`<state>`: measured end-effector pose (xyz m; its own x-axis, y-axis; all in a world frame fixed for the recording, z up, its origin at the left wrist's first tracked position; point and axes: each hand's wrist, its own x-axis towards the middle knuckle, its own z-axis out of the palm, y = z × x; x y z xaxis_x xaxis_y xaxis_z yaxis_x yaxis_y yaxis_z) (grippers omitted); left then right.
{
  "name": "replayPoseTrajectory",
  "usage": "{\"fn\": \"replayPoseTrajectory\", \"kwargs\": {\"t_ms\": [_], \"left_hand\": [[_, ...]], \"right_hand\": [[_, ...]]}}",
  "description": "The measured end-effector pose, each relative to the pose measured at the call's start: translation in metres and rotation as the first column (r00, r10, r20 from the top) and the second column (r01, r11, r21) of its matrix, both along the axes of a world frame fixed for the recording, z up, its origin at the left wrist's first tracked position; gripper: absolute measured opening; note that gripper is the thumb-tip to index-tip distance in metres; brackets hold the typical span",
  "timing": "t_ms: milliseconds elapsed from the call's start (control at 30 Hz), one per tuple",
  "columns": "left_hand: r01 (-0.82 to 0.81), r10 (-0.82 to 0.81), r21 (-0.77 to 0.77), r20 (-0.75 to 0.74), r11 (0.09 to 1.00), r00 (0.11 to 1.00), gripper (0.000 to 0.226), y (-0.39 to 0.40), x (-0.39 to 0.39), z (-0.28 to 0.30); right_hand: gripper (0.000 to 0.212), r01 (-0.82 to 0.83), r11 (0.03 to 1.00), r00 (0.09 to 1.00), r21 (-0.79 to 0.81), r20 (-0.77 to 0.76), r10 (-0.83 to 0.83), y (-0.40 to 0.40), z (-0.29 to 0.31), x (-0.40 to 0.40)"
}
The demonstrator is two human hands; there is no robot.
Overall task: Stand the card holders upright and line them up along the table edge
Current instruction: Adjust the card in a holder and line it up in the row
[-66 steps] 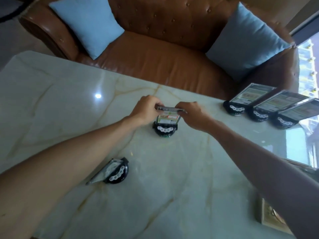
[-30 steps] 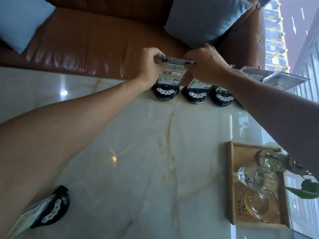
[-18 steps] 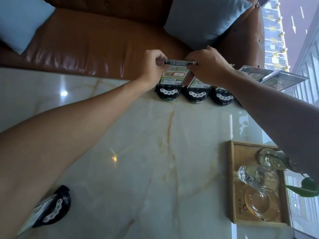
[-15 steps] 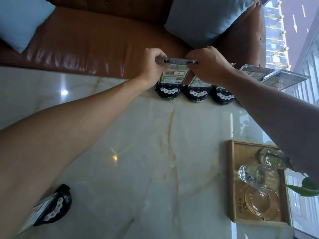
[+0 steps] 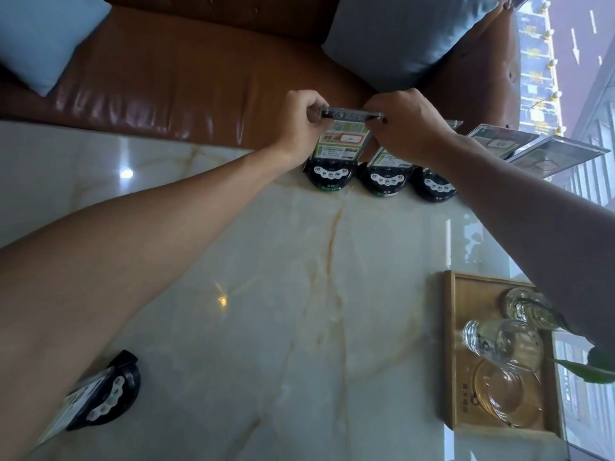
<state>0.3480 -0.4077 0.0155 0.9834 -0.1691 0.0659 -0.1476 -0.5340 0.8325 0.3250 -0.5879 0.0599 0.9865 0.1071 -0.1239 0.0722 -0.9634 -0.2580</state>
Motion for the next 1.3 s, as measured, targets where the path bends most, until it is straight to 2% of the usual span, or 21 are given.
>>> {"fn": "replayPoseTrajectory", "kwargs": {"t_ms": [167, 300, 400, 567, 700, 800, 933, 1067, 1167, 1300], "left_hand": [[0.04, -0.042, -0.029, -0.099, 0.999, 0.994, 0.022, 0.009, -0.001, 0.003], [0.079, -0.077, 0.007, -0.153, 0.997, 0.985, 0.036, 0.034, -0.01, 0.014], [0.091, -0.087, 0.017, -0.173, 0.996, 0.981, 0.034, 0.061, -0.023, 0.026], [0.145, -0.128, 0.055, -0.246, 0.988, 0.961, 0.026, 0.123, -0.062, 0.045], [0.133, -0.098, 0.115, -0.27, 0.984, 0.958, 0.026, 0.179, -0.108, 0.058], [0.117, -0.071, 0.148, -0.284, 0.982, 0.956, 0.032, 0.223, -0.147, 0.071], [0.045, -0.016, 0.11, -0.258, 0.993, 0.966, 0.033, 0.283, -0.198, 0.084], [-0.031, 0.059, 0.106, -0.27, 0.994, 0.961, 0.025, 0.337, -0.241, 0.077], [-0.092, 0.115, 0.09, -0.291, 0.992, 0.95, 0.025, 0.367, -0.27, 0.07], [-0.218, 0.213, 0.024, -0.333, 0.976, 0.919, 0.038, 0.39, -0.314, 0.056]], "right_hand": [[0.027, 0.004, 1.0, 0.999, -0.015, -0.05, -0.005, 0.001, 0.008, -0.002], [0.036, -0.01, 1.0, 0.999, -0.016, 0.041, 0.011, 0.008, 0.016, -0.011], [0.044, 0.008, 1.0, 0.995, 0.01, 0.101, -0.009, 0.02, 0.028, -0.023], [0.041, -0.025, 0.997, 0.981, 0.069, 0.195, 0.011, 0.064, 0.043, -0.065], [0.033, -0.095, 0.984, 0.99, 0.151, 0.114, 0.078, 0.118, 0.045, -0.109], [0.048, -0.104, 0.966, 0.994, 0.236, 0.062, 0.092, 0.16, 0.04, -0.143], [0.072, -0.171, 0.911, 0.974, 0.375, -0.072, 0.213, 0.221, 0.027, -0.187], [0.084, -0.271, 0.883, 0.929, 0.383, -0.136, 0.344, 0.272, 0.015, -0.222], [0.086, -0.305, 0.865, 0.907, 0.4, -0.155, 0.391, 0.304, 0.009, -0.24], [0.078, -0.295, 0.827, 0.876, 0.479, -0.21, 0.434, 0.338, 0.0, -0.262]]}}
